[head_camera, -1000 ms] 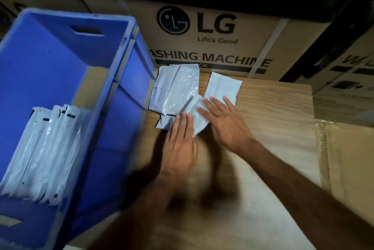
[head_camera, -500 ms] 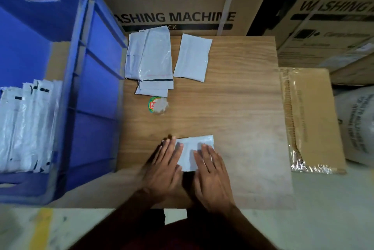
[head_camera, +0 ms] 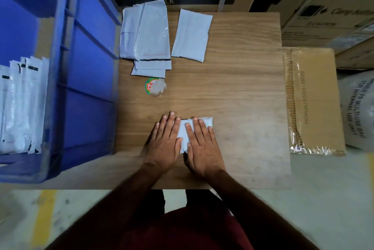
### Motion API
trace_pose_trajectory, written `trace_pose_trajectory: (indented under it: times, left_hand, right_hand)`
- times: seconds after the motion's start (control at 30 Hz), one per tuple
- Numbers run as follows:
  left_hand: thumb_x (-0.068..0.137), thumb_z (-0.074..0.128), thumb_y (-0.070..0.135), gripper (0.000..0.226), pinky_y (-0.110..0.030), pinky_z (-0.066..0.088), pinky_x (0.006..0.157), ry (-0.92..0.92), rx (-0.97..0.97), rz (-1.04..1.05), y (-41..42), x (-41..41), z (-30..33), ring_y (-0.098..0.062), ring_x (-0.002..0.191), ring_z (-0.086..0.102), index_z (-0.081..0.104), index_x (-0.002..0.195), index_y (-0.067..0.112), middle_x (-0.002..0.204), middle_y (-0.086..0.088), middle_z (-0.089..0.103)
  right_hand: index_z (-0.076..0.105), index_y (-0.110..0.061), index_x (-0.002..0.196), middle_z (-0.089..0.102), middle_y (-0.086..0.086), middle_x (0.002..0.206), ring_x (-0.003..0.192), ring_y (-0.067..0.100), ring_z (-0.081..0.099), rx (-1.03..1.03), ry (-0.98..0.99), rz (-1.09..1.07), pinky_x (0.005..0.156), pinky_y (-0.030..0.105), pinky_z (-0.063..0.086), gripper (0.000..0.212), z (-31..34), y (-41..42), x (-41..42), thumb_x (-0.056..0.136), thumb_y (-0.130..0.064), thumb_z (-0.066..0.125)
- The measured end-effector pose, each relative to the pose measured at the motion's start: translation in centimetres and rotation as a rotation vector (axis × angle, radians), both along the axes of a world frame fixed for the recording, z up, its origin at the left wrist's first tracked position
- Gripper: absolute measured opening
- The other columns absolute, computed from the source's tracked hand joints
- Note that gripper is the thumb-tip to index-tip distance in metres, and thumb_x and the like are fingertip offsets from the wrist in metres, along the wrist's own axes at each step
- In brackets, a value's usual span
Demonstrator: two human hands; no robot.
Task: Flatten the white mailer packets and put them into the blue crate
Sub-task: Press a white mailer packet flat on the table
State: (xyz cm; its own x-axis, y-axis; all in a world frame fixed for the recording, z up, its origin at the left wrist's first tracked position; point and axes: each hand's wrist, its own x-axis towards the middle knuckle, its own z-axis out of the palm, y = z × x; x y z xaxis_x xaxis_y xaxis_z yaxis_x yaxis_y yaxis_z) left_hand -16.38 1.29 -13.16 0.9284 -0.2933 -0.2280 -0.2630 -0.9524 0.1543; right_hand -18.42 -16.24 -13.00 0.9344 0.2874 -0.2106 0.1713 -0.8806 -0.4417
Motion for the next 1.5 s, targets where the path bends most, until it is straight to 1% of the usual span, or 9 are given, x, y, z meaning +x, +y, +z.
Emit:
trace_pose_trajectory:
  times: [0.2,0.3,0.4,0.57,0.77,0.93,1.07,1.33,1.5]
  left_hand:
    - [0.101,0.032,0.035,0.065,-0.05,0.021,0.123,-0.082,-0.011,-0.104,-1.0,-0.1,1.4,-0.033,0.154,0.019,0.028,0.158,0.004,0.167,-0.018,0.019]
    - [0.101,0.036,0.035,0.066,-0.05,0.024,0.123,-0.062,-0.039,-0.216,-2.2,-1.6,0.8,-0.03,0.156,0.014,0.027,0.158,0.003,0.168,-0.016,0.016]
    - [0.101,0.033,0.033,0.066,-0.05,0.022,0.123,-0.035,-0.012,-0.183,-2.6,-2.0,0.0,-0.03,0.156,0.011,0.024,0.159,0.004,0.168,-0.015,0.014]
    - [0.098,0.041,0.027,0.064,-0.048,0.022,0.122,-0.074,-0.006,-0.235,-2.0,-1.2,0.4,-0.03,0.154,0.02,0.03,0.158,0.006,0.167,-0.013,0.02]
    - [0.098,0.038,0.031,0.071,-0.049,0.014,0.126,-0.056,-0.045,-0.317,-3.7,-1.5,0.9,-0.027,0.157,0.003,0.014,0.162,0.013,0.17,-0.011,0.005]
    - [0.096,0.031,0.027,0.069,-0.05,0.02,0.125,-0.009,0.006,-0.219,-5.0,-2.1,-0.1,-0.027,0.157,0.009,0.016,0.163,0.017,0.17,-0.008,0.008]
    - [0.096,0.031,0.03,0.068,-0.052,0.029,0.12,-0.002,-0.035,-0.155,-4.6,-1.7,1.1,-0.031,0.154,0.02,0.028,0.158,0.004,0.167,-0.016,0.02]
    - [0.093,0.035,0.028,0.067,-0.05,0.021,0.12,-0.047,-0.045,-0.073,-2.7,-2.1,1.1,-0.034,0.152,0.027,0.035,0.156,0.005,0.164,-0.017,0.028]
    - [0.09,0.037,0.026,0.07,-0.048,0.021,0.12,-0.017,-0.092,-0.064,-2.6,-2.0,1.5,-0.034,0.151,0.028,0.035,0.156,0.004,0.164,-0.018,0.027]
  right_hand:
    - [0.02,-0.013,0.162,0.008,0.01,0.17,0.158,0.022,0.001,0.085,-0.015,-0.07,0.127,0.047,0.009,0.064,0.7,-1.8,-0.5,0.101,-0.031,0.032]
    - [0.015,-0.015,0.163,0.002,0.009,0.171,0.158,0.022,-0.002,0.023,-0.026,-0.058,0.127,0.048,0.009,0.064,0.1,-3.5,-1.2,0.103,-0.03,0.032]
    - [0.009,-0.019,0.164,0.0,0.006,0.171,0.158,0.02,-0.002,0.0,-0.025,-0.029,0.127,0.049,0.01,0.065,-0.3,-3.8,-1.2,0.103,-0.033,0.031]
    - [0.015,-0.014,0.163,0.005,0.008,0.171,0.158,0.021,0.001,-0.025,-0.04,-0.064,0.126,0.051,0.009,0.063,0.3,-3.7,-1.5,0.104,-0.034,0.029]
    - [0.011,-0.014,0.163,0.001,0.01,0.171,0.158,0.023,-0.001,-0.061,-0.016,-0.117,0.126,0.052,0.008,0.065,-0.6,-5.2,-2.4,0.104,-0.037,0.025]
    - [0.011,-0.015,0.163,-0.001,0.008,0.171,0.158,0.021,-0.004,-0.054,0.001,-0.119,0.127,0.051,0.006,0.064,-0.8,-5.1,-2.3,0.104,-0.036,0.025]
    - [0.014,-0.01,0.162,0.003,0.01,0.171,0.158,0.022,-0.002,0.001,-0.017,-0.13,0.127,0.048,0.006,0.067,0.3,-4.7,-2.0,0.101,-0.03,0.029]
    - [0.012,-0.013,0.163,0.002,0.006,0.171,0.158,0.018,-0.005,0.053,0.003,-0.089,0.128,0.041,0.003,0.066,-0.6,-2.6,-1.5,0.101,-0.028,0.028]
    - [0.014,-0.009,0.162,0.002,0.011,0.17,0.158,0.023,-0.003,-0.014,0.013,-0.04,0.128,0.046,0.005,0.072,0.6,-2.5,-0.7,0.095,-0.033,0.024]
